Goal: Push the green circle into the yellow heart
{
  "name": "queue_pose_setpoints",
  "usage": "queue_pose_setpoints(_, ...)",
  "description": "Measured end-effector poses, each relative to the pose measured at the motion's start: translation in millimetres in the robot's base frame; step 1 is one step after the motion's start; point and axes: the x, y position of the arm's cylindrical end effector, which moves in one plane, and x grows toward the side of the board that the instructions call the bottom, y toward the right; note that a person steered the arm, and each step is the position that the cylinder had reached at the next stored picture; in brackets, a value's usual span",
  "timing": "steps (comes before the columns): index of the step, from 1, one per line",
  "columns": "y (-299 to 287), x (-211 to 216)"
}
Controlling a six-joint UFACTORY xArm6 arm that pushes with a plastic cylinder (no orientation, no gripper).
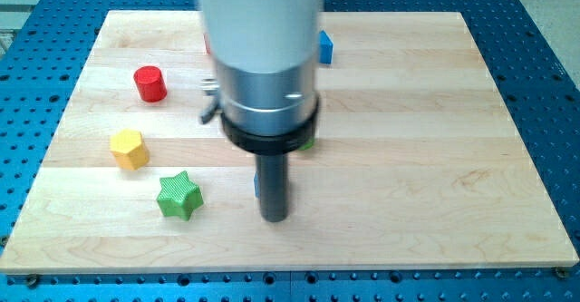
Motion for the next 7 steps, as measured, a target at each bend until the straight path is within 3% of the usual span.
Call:
queue_pose_setpoints(1,14,2)
queue_pose_setpoints(2,-2,-22)
queue_pose_setpoints(3,14,-10)
queue_pose_setpoints(5,187,1)
queue_pose_setpoints(7,275,1)
